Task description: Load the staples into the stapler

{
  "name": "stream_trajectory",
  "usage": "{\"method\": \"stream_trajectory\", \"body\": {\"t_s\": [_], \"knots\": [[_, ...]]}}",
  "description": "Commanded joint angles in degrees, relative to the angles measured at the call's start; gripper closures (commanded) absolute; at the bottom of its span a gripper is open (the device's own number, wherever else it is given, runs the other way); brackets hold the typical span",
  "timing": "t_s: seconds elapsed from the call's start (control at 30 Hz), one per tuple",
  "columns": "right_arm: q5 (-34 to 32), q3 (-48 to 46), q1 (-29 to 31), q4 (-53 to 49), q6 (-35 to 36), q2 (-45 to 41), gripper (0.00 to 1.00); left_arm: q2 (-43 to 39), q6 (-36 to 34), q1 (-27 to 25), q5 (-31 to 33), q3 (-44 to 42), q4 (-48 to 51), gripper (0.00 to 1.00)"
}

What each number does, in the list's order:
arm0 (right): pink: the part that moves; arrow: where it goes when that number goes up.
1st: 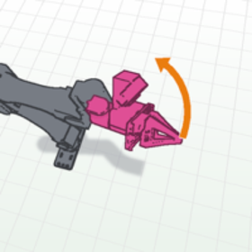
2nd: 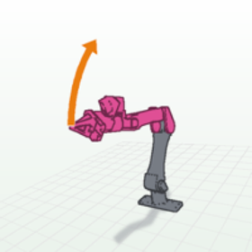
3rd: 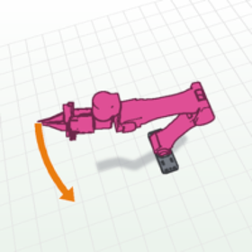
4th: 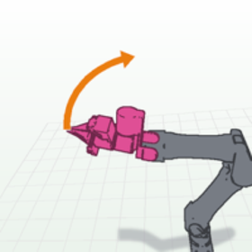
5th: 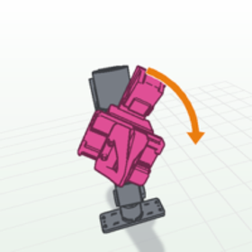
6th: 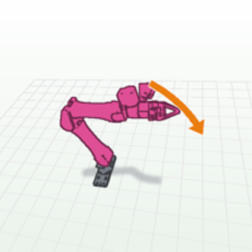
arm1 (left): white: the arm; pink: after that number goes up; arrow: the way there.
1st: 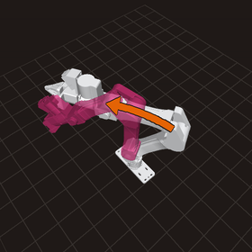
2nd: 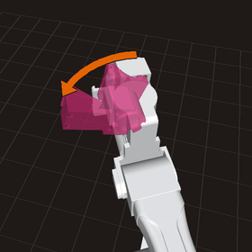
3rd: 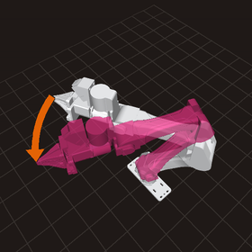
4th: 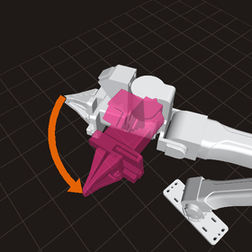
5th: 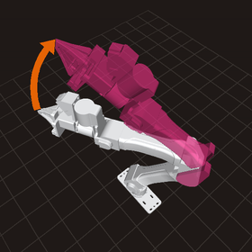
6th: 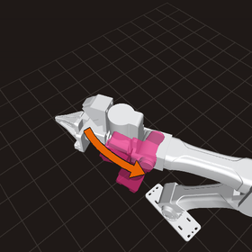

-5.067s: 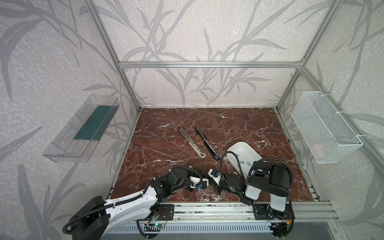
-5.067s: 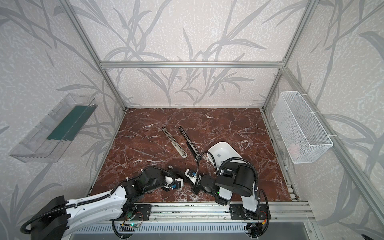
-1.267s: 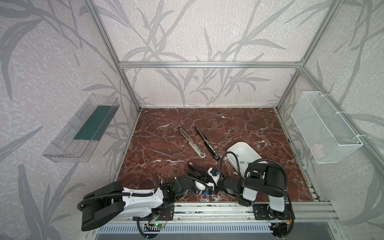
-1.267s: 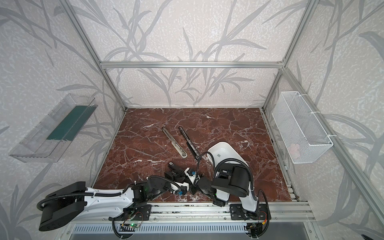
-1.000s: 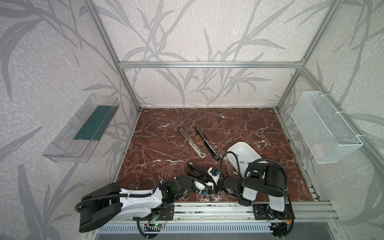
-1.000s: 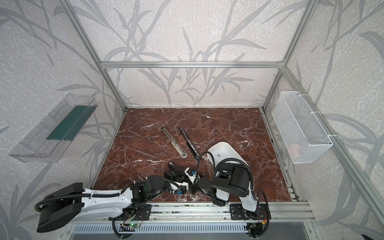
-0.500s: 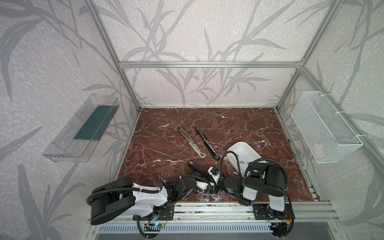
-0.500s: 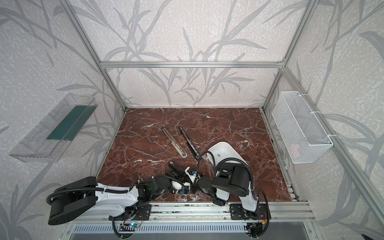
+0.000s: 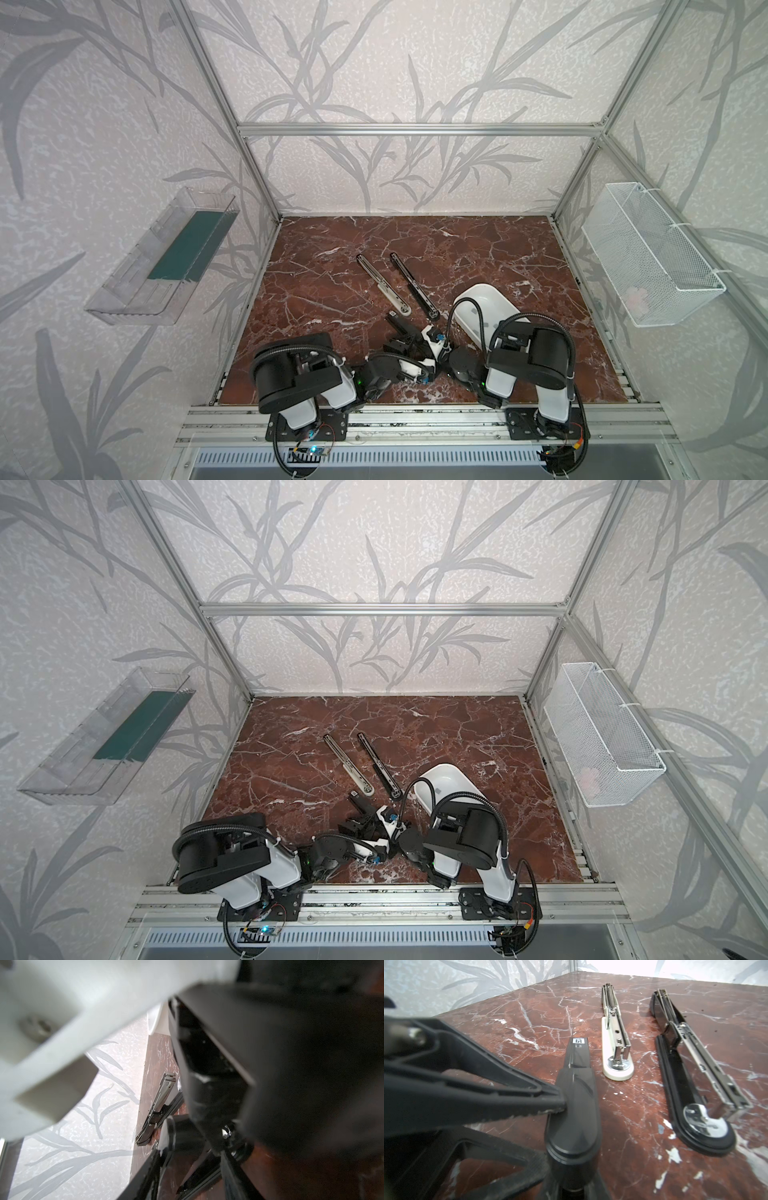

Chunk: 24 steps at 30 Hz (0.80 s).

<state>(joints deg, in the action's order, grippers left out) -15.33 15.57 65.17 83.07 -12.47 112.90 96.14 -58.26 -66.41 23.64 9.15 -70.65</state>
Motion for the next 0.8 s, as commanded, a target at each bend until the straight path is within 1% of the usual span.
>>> {"method": "stream_trajectory", "body": {"t_s": [0.0, 0.07, 0.1, 0.13, 0.2, 0.27, 0.3, 0.33, 0.4, 0.5, 0.63, 0.77], "knots": [[8.2, -0.5, 2.6, -2.6, -0.4, 1.8, 0.93, -0.5, -0.2, 0.4, -0.6, 1.7, -10.2, 0.52], [7.7, -0.5, 2.6, -2.6, -0.4, 1.9, 0.93, -4.8, 2.4, 1.3, -3.1, -0.4, -9.7, 0.49], [7.7, -0.3, 2.5, -2.6, -0.3, 2.1, 0.93, -7.0, 3.0, 1.8, -4.0, -1.0, -7.5, 0.49], [7.8, -0.2, 2.6, -2.6, -0.2, 2.1, 0.93, -10.0, 3.4, 2.2, -4.3, -1.0, -2.6, 0.5], [8.1, 0.2, 2.5, -2.6, -0.2, 2.5, 0.93, -16.6, 4.7, 2.8, -5.2, 0.9, 11.9, 0.53], [8.3, 0.6, 2.5, -2.6, -0.3, 2.8, 0.93, -24.4, 7.6, 3.7, -8.0, 4.1, 29.9, 0.58], [8.4, 0.6, 2.6, -2.6, -0.2, 2.8, 0.93, -27.1, 8.7, 4.3, -9.8, 5.1, 34.6, 0.58], [8.6, 0.6, 2.5, -2.6, -0.2, 2.6, 0.93, -29.6, 9.3, 4.8, -11.5, 5.1, 37.1, 0.58], [8.7, 0.5, 2.5, -2.6, -0.4, 2.5, 0.93, -31.8, 8.3, 5.1, -11.9, 3.5, 36.5, 0.56], [9.1, 0.5, 2.5, -2.6, -0.5, 2.1, 0.93, -31.7, 8.1, 5.1, -10.3, 2.2, 36.5, 0.55], [9.7, 0.5, 2.6, -2.6, -0.5, 1.6, 0.93, -28.7, 8.4, 5.1, -10.7, 1.8, 33.4, 0.55], [9.9, 0.4, 2.6, -2.6, -0.7, 1.4, 0.93, -25.1, 5.9, 5.1, -11.9, 1.9, 30.1, 0.55]]}}
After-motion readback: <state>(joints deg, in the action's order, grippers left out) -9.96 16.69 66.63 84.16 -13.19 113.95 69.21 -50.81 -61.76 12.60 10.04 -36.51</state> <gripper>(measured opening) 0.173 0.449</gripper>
